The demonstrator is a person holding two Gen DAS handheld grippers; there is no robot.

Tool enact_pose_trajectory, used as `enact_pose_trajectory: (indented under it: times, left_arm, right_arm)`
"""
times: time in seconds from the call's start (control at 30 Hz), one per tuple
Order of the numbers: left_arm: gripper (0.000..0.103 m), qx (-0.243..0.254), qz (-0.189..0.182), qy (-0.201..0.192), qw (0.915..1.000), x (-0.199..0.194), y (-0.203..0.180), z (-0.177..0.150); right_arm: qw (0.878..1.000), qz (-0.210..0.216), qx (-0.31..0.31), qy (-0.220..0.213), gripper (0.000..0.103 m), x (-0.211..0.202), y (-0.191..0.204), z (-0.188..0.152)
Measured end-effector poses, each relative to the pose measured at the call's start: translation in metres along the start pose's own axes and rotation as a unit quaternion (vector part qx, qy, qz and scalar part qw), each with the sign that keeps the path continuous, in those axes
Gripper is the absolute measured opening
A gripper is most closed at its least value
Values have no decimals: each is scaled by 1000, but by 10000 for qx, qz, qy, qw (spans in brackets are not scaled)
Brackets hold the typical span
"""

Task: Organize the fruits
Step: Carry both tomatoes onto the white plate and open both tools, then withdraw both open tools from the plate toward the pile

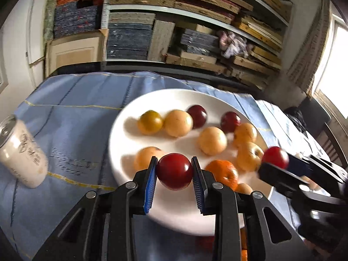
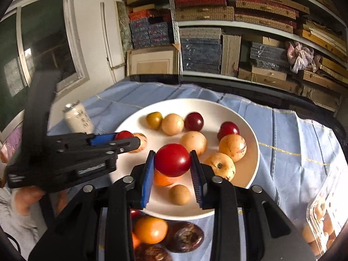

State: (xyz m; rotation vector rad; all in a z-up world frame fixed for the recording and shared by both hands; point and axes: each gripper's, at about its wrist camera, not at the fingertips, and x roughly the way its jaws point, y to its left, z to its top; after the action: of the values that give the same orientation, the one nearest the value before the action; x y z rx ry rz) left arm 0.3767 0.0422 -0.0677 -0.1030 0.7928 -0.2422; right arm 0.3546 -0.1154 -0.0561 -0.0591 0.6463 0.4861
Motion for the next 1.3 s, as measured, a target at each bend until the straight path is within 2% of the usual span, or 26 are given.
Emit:
enact_pose_trajectory:
  times: [0.1,0.17,0.27,0.33,0.4,0.5,0.57,0.67,0.7,0.77,0.8,0.9,1.0,1.2,1.3]
  left_arm:
    - [31,134,112,105,9998,6,-6,-4]
    - [31,96,108,164,9998,9,-3,-7]
    - [33,46,170,124,9998,5,0,-10]
    - [41,19,158,46,9999,-1,0,-9]
    - [56,-26,145,-60,9999,-8,1,-7]
    - [67,-80,149,-224,9996,-20,0,-3]
    - [71,-167,112,-299,9994,-28,0,-1]
    - [74,-337,33,-474,9983,-45,0,3]
    - [77,-347,35,-567,9978,-53,-1,3]
    - [85,-338,119,-721,9968,-65,-5,-1]
    - [89,-311,214,-792,9961,-72,-7,-7]
    - [90,-146,441,-743,9962,-80,-12,-21]
    - [90,2,704,-627,9955,-88,-12,-40]
    - [90,-134,920,-601,9939,-100,-5,-79]
    - [91,-91,1199,-783,9897,-101,-6,-97]
  right_arm:
    - [10000,71,5,29,33,9,-7,-5]
    - [9999,73,65,-21,56,9,-11,-5]
    - [9997,137,132,-164,57,-3,-16,-5]
    - [9995,149,128,-256,57,-13,-16,-3]
    - [9992,176,141,-334,57,-23,-16,-1]
    - [9980,301,220,-509,59,-43,-14,4]
    - [9963,403,232,-718,68,-63,-9,8]
    - [9915,579,72,-1167,75,-104,8,14]
    - [9903,605,23,-1250,76,-114,12,14]
    - [9872,685,-131,-1431,89,-137,23,9]
    - [9862,713,-230,-1478,91,-146,29,3]
    - [9881,555,-499,-1344,94,-157,41,-15]
    - [9917,455,-472,-1107,96,-155,43,-40]
    - [9966,402,303,-655,98,-128,15,-98]
    - [9972,327,593,-333,98,-110,1,-107]
